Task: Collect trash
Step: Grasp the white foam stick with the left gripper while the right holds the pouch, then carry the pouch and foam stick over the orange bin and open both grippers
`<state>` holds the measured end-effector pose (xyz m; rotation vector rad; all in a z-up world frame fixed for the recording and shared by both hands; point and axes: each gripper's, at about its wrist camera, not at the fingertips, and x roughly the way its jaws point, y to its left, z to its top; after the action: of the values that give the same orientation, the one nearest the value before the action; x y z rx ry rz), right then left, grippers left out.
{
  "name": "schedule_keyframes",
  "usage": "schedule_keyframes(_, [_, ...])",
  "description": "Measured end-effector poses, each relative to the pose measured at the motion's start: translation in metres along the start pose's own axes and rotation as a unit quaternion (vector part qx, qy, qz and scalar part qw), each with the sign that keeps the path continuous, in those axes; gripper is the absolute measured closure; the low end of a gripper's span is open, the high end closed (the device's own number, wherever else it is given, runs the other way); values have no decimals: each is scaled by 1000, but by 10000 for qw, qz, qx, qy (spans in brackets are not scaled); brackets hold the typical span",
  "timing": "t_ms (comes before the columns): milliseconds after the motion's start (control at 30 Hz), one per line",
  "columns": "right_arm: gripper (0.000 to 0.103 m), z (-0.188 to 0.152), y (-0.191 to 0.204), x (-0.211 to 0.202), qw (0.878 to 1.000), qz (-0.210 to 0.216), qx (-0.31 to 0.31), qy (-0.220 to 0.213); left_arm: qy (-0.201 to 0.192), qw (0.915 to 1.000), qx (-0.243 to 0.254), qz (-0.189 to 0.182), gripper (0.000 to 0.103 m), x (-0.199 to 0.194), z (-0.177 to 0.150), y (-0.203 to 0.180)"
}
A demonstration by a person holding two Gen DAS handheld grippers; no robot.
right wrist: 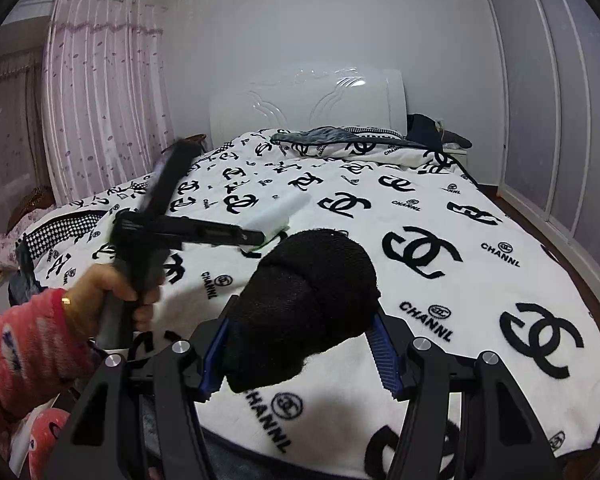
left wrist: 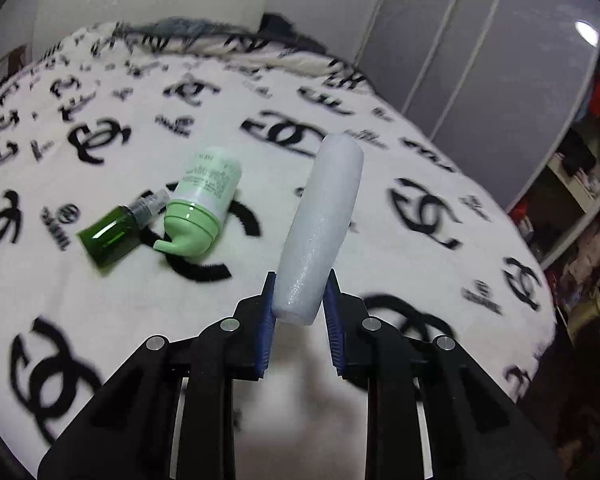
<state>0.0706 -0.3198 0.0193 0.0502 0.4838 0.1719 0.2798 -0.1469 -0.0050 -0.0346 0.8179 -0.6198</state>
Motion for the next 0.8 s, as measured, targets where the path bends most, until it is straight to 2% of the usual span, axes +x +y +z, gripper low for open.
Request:
schedule_keyframes(167, [44, 0, 16, -20, 9999, 94, -94, -46, -311, 9987, 392, -14, 81, -76, -39, -28])
schedule_keyframes(267, [44, 0, 31, -37, 9995, 154, -225, -140, -379, 9984, 383, -174, 81, -117, -70, -36])
schedule_keyframes(500, [44, -26, 78, -68, 9969, 442, -652, -6, -347, 9986, 387, -39, 81, -182, -151, -44])
schedule_keyframes(633, [44, -63, 105, -73, 9931, 643, -896, 393, -11, 9994, 316, 151, 81, -187, -201, -38])
schedule_keyframes(800, [44, -118, 121, -61, 9861, 829, -842, 1167, 823, 9961, -44, 314, 80, -154, -280, -25])
